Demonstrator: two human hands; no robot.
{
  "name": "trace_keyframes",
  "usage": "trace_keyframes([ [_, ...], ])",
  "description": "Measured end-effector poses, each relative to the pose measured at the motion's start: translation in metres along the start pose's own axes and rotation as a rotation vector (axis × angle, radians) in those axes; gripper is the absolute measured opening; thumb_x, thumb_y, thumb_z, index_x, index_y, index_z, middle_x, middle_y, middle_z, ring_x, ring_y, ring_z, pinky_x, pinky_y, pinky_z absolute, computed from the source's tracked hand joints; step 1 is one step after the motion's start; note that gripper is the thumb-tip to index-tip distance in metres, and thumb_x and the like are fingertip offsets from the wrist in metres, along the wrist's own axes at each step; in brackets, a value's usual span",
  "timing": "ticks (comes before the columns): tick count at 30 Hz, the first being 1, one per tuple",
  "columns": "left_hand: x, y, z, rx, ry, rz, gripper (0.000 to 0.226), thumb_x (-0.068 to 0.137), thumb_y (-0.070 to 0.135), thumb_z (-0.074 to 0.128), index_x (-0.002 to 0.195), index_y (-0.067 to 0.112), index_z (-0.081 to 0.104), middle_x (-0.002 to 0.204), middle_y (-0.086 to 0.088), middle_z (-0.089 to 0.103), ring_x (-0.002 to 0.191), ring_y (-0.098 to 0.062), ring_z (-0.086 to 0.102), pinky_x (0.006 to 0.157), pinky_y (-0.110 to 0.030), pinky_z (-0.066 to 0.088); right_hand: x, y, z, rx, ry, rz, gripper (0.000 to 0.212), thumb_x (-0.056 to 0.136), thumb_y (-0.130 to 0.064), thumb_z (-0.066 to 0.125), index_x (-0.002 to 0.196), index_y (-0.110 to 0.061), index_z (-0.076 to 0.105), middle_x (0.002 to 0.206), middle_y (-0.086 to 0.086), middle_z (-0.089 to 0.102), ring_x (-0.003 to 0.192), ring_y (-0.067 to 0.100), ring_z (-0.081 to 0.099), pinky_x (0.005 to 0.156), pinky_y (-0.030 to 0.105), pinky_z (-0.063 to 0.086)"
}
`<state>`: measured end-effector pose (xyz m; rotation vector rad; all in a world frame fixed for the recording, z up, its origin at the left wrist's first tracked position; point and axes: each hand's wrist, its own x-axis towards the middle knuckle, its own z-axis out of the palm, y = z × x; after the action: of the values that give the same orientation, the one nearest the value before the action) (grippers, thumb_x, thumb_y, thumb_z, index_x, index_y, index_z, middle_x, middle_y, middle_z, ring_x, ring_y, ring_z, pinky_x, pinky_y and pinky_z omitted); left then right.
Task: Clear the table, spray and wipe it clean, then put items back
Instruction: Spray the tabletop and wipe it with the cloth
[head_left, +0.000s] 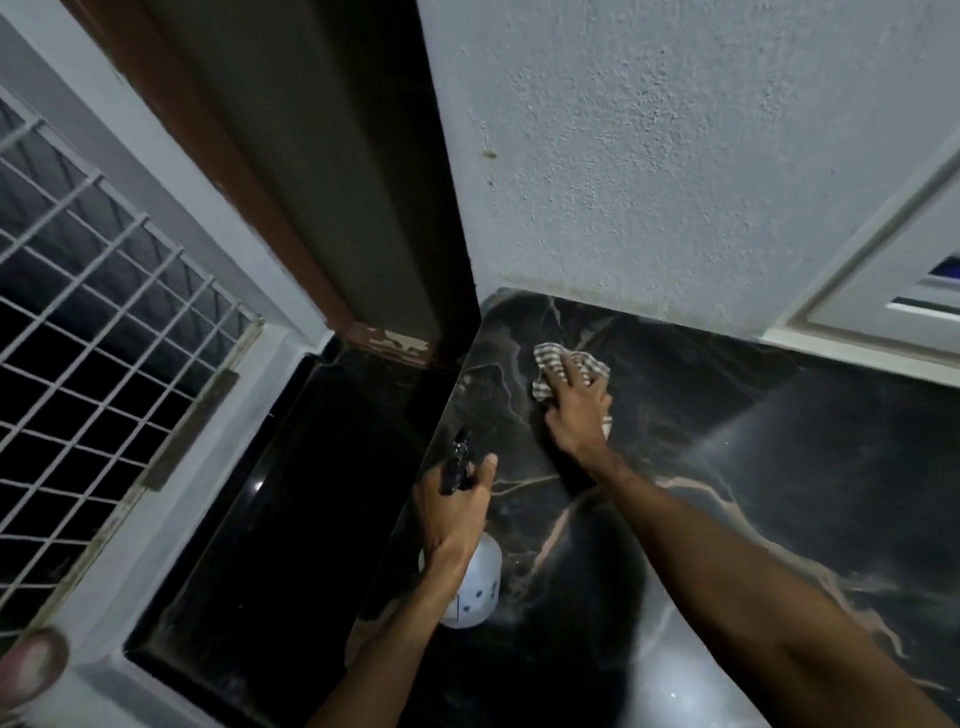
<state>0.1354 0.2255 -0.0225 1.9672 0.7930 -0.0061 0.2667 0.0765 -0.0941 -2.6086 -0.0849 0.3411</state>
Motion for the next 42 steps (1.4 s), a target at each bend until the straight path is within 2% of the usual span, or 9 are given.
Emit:
trace_keyframes([
  [5,0.037,-0.01,-0.022,-0.018,0.025,-0.006,0.035,0.087,0.038,0.078,0.061,0.019,0.065,0.064,-0.003,0.073,0.07,-0.027,0.072,0.069,-0.036,0.056,-0.031,-0.046,0.054,-0.137,-0.194,-0.58,0.075,0.081,-0.009,0.051,0.151,-0.035,0.038,0.168,-0.005,0.012,0.132,0.039,0.031,0.105,0.053,0.032],
  [10,0.083,-0.017,-0.04,-0.048,0.04,0.025,0.038,0.085,0.038,0.08,0.058,0.018,0.063,0.057,0.0,0.07,0.062,-0.019,0.07,0.066,-0.034,0.056,0.028,-0.077,0.044,-0.08,-0.081,-0.21,0.081,0.078,-0.008,0.052,0.153,-0.033,0.035,0.168,-0.003,0.013,0.137,0.044,0.02,0.11,0.055,0.026],
  [15,0.11,-0.01,-0.053,-0.026,-0.027,0.09,0.032,0.087,0.039,0.078,0.066,0.015,0.072,0.06,0.005,0.069,0.064,-0.008,0.067,0.057,-0.012,0.044,-0.014,-0.077,0.068,-0.159,-0.204,-0.602,0.075,0.076,-0.011,0.044,0.149,-0.03,0.041,0.168,-0.004,0.015,0.114,0.036,0.04,0.087,0.045,0.038],
  [20,0.133,0.009,-0.046,-0.042,-0.053,0.146,0.04,0.086,0.035,0.079,0.056,0.012,0.065,0.051,0.003,0.065,0.057,-0.001,0.064,0.054,-0.002,0.039,0.064,-0.087,0.032,-0.05,0.017,0.02,0.082,0.081,-0.005,0.053,0.156,-0.032,0.03,0.169,0.0,0.01,0.141,0.046,0.018,0.115,0.054,0.024],
  [25,0.15,0.029,-0.027,-0.027,-0.101,0.195,0.035,0.085,0.038,0.079,0.058,0.022,0.063,0.057,0.01,0.067,0.061,-0.002,0.066,0.058,-0.006,0.04,0.064,-0.076,0.036,-0.141,-0.061,-0.251,0.082,0.078,-0.012,0.049,0.156,-0.031,0.029,0.169,-0.002,0.007,0.13,0.043,0.03,0.104,0.05,0.031],
  [29,0.164,0.037,-0.008,-0.036,-0.117,0.24,0.038,0.084,0.037,0.08,0.057,0.017,0.063,0.057,0.009,0.068,0.059,-0.003,0.066,0.062,-0.018,0.047,0.129,-0.087,0.013,-0.041,0.081,0.102,0.078,0.081,-0.008,0.054,0.154,-0.029,0.034,0.168,0.002,0.012,0.14,0.048,0.018,0.114,0.054,0.022],
  [34,0.166,0.051,0.01,-0.01,-0.157,0.282,0.039,0.086,0.036,0.079,0.056,0.019,0.061,0.055,0.005,0.065,0.059,-0.015,0.066,0.068,-0.03,0.054,0.124,-0.048,-0.006,-0.134,0.084,-0.034,0.078,0.078,-0.012,0.056,0.152,-0.028,0.038,0.167,0.0,0.017,0.139,0.041,0.024,0.11,0.048,0.028],
  [38,0.15,0.064,0.032,-0.018,-0.222,0.291,0.041,0.087,0.035,0.079,0.055,0.016,0.059,0.054,0.002,0.064,0.058,-0.021,0.065,0.068,-0.035,0.056,0.085,0.049,-0.044,-0.141,0.233,0.178,0.078,0.071,-0.005,0.059,0.146,-0.026,0.049,0.163,0.0,0.03,0.13,0.042,0.036,0.106,0.047,0.034],
  [42,0.126,0.073,0.055,0.003,-0.223,0.298,0.039,0.086,0.036,0.079,0.059,0.013,0.063,0.058,-0.002,0.067,0.064,-0.024,0.067,0.069,-0.033,0.053,0.073,0.041,-0.034,-0.095,0.237,0.246,0.078,0.073,-0.007,0.057,0.149,-0.025,0.044,0.164,0.005,0.026,0.137,0.043,0.028,0.11,0.049,0.03],
])
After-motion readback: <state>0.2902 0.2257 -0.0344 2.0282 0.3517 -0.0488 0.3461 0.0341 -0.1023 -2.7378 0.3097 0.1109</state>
